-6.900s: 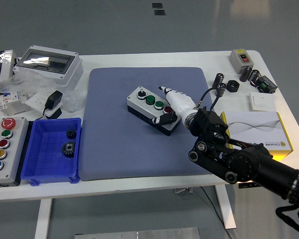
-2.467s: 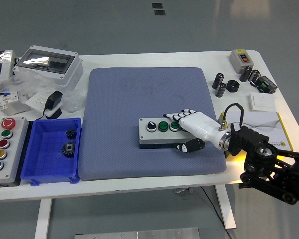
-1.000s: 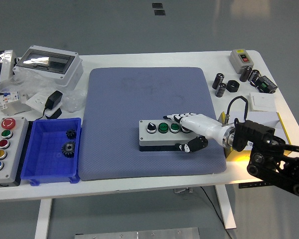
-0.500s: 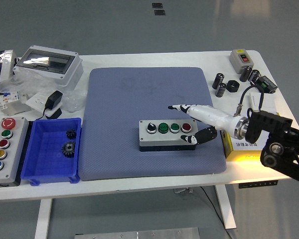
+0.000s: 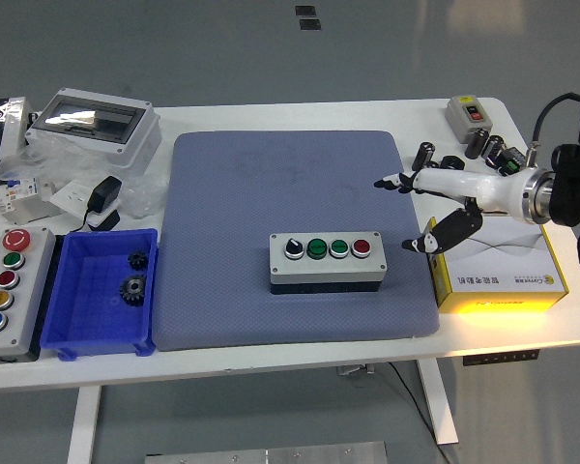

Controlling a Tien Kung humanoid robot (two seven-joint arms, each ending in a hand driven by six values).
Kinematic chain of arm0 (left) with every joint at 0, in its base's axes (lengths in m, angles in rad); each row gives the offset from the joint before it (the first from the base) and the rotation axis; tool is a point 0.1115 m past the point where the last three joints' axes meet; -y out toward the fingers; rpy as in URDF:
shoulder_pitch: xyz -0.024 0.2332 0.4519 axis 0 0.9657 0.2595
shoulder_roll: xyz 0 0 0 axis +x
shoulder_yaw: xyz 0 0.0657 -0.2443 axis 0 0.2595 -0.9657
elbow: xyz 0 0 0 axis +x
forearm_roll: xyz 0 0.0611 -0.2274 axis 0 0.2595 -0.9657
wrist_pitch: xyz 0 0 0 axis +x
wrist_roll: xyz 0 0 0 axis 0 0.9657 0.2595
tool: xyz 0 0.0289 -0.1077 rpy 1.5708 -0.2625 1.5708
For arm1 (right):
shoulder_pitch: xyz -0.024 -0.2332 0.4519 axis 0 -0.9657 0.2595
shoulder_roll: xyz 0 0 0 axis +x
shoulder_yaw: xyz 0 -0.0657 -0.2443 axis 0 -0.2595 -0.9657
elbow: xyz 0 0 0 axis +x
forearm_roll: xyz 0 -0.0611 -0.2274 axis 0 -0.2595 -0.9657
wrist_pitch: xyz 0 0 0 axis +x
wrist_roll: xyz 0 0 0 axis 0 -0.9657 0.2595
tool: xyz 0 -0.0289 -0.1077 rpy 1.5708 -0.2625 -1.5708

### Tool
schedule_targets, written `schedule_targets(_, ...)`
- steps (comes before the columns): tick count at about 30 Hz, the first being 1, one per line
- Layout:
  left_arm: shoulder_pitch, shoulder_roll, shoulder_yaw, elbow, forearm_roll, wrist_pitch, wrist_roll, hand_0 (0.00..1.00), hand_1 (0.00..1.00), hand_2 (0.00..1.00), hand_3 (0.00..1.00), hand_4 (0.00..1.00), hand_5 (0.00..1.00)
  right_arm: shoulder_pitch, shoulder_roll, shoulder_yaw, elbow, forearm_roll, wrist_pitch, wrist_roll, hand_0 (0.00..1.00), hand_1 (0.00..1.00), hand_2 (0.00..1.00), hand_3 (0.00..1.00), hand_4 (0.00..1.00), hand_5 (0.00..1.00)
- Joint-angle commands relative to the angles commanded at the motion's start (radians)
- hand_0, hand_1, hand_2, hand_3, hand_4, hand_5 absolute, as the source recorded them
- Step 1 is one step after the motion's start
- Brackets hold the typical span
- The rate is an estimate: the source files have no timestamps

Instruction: Pick up the button,place it on the desk,press the button,press the button

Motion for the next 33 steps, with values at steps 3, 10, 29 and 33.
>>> schedule_targets(3, 0.0, 0.0, 0.002, 0.0, -0.003, 0.0, 0.001, 0.643, 0.562, 0.617, 0.601, 0.67, 0.044, 0.037, 0.008, -0.03, 0.0, 0.051, 0.065, -0.055, 0.299, 0.523, 0.635, 0.998, 0.438, 0.092)
schedule_targets(10, 0.001, 0.001, 0.003, 0.0, -0.007, 0.002, 0.001, 0.643, 0.561, 0.617, 0.601, 0.669, 0.039, 0.088, 0.044, -0.075, -0.01, 0.066, 0.107, -0.097, 0.03, 0.167, 0.316, 0.998, 0.357, 0.08)
schedule_targets(29, -0.001, 0.003, 0.002, 0.0, -0.005, 0.001, 0.002, 0.643, 0.561, 0.617, 0.602, 0.67, 0.039, 0.103, 0.151, -0.16, -0.124, 0.049, 0.075, -0.095, 0.015, 0.095, 0.212, 0.983, 0.271, 0.004)
schedule_targets(33, -0.002, 0.003, 0.004, 0.0, -0.007, 0.0, 0.0, 0.643, 0.561, 0.617, 0.602, 0.67, 0.041, 0.098, 0.168, -0.181, -0.152, 0.04, 0.065, -0.093, 0.016, 0.091, 0.205, 0.979, 0.271, 0.003)
